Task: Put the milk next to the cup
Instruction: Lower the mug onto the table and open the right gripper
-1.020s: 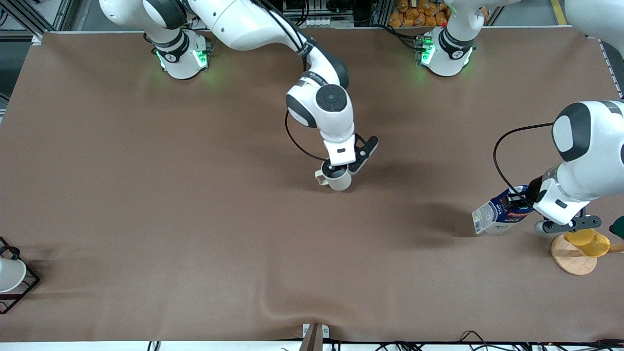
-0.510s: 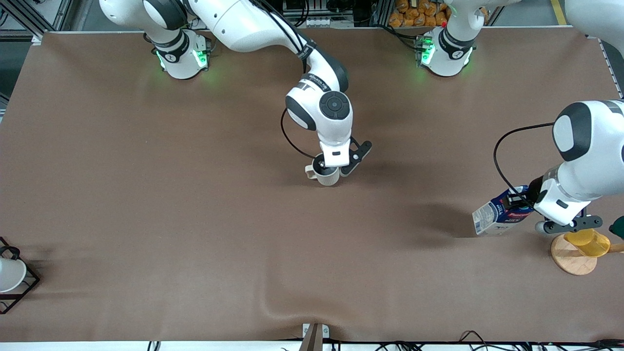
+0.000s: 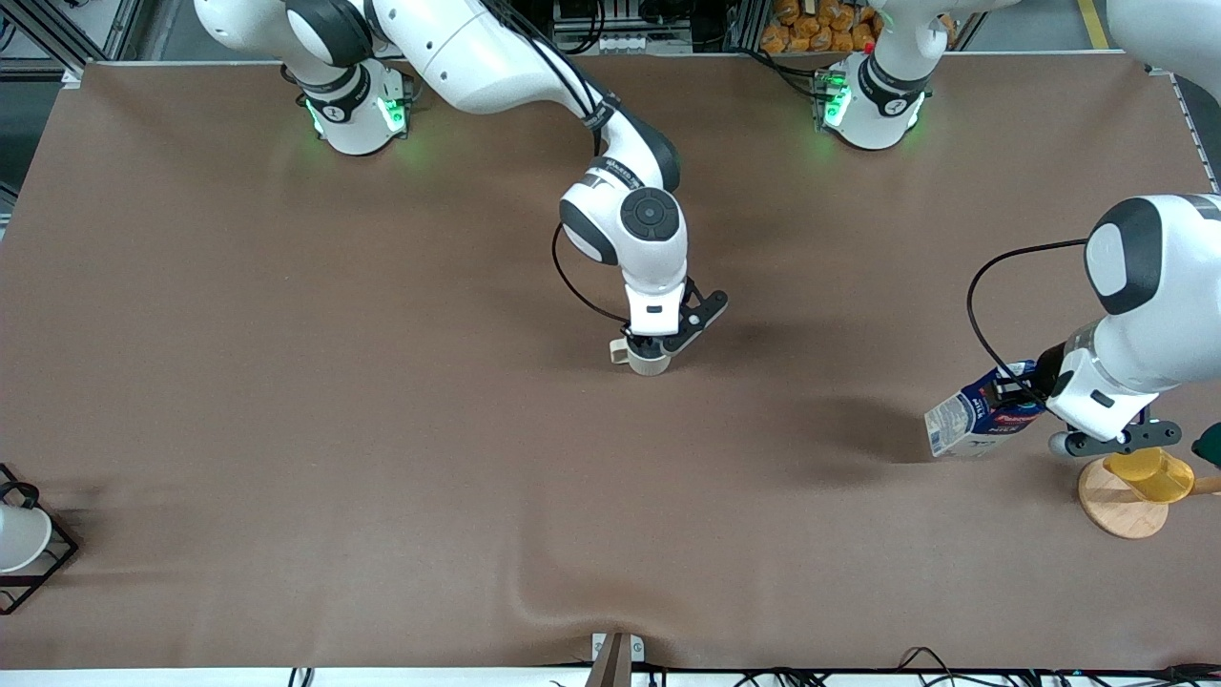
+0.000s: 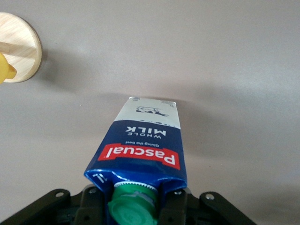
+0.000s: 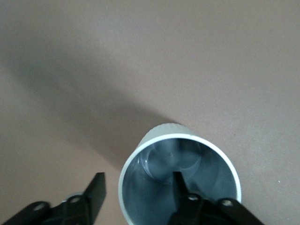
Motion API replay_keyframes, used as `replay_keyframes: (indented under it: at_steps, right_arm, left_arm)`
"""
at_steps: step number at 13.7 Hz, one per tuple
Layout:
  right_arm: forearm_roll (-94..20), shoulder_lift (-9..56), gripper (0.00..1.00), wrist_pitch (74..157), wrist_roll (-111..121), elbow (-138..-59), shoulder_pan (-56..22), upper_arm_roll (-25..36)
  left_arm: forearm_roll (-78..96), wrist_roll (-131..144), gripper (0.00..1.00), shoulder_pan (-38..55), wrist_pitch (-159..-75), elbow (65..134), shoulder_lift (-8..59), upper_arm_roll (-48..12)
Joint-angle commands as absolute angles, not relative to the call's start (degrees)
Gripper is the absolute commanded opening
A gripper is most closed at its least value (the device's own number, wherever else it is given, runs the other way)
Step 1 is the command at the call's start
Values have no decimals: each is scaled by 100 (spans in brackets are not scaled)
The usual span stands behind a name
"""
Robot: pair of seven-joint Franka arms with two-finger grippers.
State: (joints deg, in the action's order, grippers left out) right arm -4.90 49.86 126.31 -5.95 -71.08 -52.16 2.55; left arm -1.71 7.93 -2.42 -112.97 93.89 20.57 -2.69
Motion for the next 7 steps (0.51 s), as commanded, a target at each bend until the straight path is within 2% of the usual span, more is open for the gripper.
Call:
replay_keyframes:
  at_steps: [1, 3, 7]
  right_arm:
    - [-658, 4704, 100, 12525, -982, -7013, -5186, 211]
    - [-686, 4361, 100, 12376, -1291, -7022, -5151, 211]
    - [-677, 3580, 100, 11078, -1415, -7066, -4634, 264]
  left_arm:
    - [-220, 914, 29, -211, -11171, 9325, 2021, -264]
    - [-220, 1027, 29, -202, -11127, 9316, 2013, -272]
    - [-220, 1055, 29, -141, -11083, 9272, 2021, -272]
